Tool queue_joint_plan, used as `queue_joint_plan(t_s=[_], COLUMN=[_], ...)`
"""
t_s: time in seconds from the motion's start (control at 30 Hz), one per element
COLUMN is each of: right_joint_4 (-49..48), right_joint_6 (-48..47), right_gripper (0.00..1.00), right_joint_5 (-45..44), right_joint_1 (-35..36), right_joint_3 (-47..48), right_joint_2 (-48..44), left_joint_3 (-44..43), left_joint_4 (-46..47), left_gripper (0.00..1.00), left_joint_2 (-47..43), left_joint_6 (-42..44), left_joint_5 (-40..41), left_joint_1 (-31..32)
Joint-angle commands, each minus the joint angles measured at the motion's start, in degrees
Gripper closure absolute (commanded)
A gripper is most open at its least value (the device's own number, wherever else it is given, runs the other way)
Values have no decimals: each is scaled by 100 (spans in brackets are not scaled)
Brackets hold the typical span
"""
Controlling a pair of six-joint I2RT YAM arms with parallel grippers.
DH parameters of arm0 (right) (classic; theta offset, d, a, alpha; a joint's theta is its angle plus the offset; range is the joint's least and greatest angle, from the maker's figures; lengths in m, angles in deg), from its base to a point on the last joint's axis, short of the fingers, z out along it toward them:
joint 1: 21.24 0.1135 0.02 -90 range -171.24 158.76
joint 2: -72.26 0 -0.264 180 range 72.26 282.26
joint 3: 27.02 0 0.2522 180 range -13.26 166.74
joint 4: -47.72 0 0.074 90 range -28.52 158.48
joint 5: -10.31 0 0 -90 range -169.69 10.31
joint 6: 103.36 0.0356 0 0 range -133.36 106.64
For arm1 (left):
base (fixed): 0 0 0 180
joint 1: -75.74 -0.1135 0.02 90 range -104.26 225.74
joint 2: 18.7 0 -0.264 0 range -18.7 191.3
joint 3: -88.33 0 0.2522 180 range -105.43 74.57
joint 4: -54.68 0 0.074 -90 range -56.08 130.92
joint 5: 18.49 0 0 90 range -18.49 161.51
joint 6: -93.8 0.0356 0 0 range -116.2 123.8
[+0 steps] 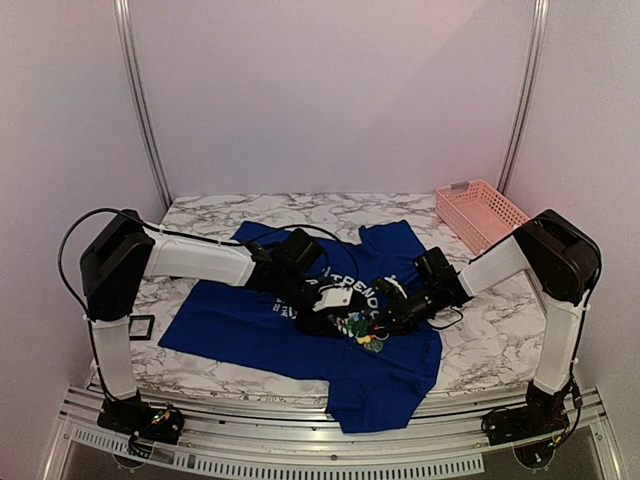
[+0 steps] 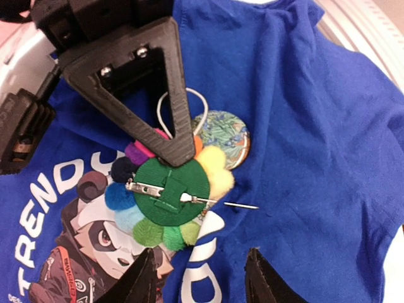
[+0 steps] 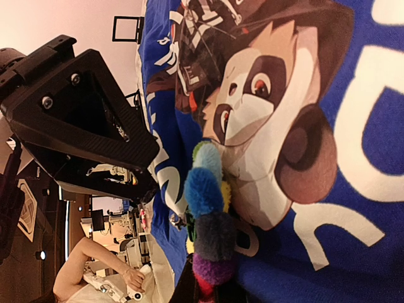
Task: Pin the brooch onto the clothing
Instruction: Pin the clothing with brooches onto the flattened clothing.
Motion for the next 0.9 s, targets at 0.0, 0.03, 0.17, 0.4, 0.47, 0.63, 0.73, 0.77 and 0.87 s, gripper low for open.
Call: queue_joint_plan(t_s=[0.0, 0.03, 0.17, 0.4, 0.47, 0.63, 0.73, 0.77, 0.87], right_joint_4=[51, 49, 131, 217, 224, 220, 197, 202, 264], right_joint_6=[-85, -78, -118, -177, -196, -229, -246, -255, -318], right_gripper=[100, 100, 100, 100, 100, 100, 100, 100, 100], right_joint_5=[3, 22, 76, 238, 240, 248, 319, 345, 363], right_joint_1=[46, 42, 43, 54, 55, 76, 96, 103, 102], right_joint_3=[-17, -4, 18, 12, 17, 45, 53, 54, 63], right_joint_2=[4, 4, -14, -14, -14, -14, -48, -61, -75], left_joint_3=[99, 102, 61, 0, -86, -241, -251, -251, -260], left_joint_4=[-65, 34, 409, 1073, 1253, 1275, 1353, 1422, 1520], left_gripper=[55, 59, 79, 100, 100, 100, 100, 100, 100], left_joint_2=[48, 89, 218, 322, 316, 294, 384, 440, 601], left_joint_6=[-127, -210, -424, -639, -727, -851, -875, -911, -858], left_joint_5=[-27, 51, 263, 723, 786, 582, 717, 809, 992], left_joint_1=[49, 70, 147, 203, 203, 208, 196, 184, 144])
